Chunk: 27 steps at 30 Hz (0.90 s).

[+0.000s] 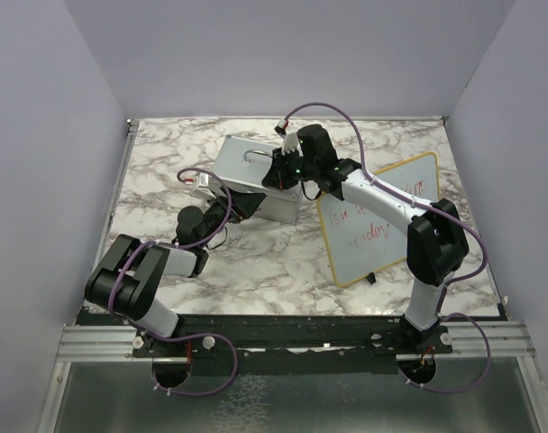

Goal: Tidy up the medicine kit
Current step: Close the medicine box at the center of the board.

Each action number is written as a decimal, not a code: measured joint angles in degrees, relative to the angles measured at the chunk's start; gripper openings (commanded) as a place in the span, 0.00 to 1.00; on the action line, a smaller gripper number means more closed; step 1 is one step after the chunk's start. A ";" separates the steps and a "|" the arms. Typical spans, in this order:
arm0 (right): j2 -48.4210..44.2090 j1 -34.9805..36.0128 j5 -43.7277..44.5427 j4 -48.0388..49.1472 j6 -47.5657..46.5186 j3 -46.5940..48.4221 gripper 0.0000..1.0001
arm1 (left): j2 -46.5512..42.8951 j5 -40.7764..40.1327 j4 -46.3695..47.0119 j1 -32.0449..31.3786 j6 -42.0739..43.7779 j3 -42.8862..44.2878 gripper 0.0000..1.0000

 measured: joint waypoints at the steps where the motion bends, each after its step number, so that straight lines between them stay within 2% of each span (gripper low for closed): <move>1: 0.00 0.00 0.00 0.00 0.00 0.00 0.05 | 0.00 -0.04 -0.09 0.00 0.02 0.02 0.83; 27: 0.00 0.00 0.02 0.00 0.00 0.00 0.05 | -1.51 -3.04 -1.60 -0.63 2.19 2.36 0.83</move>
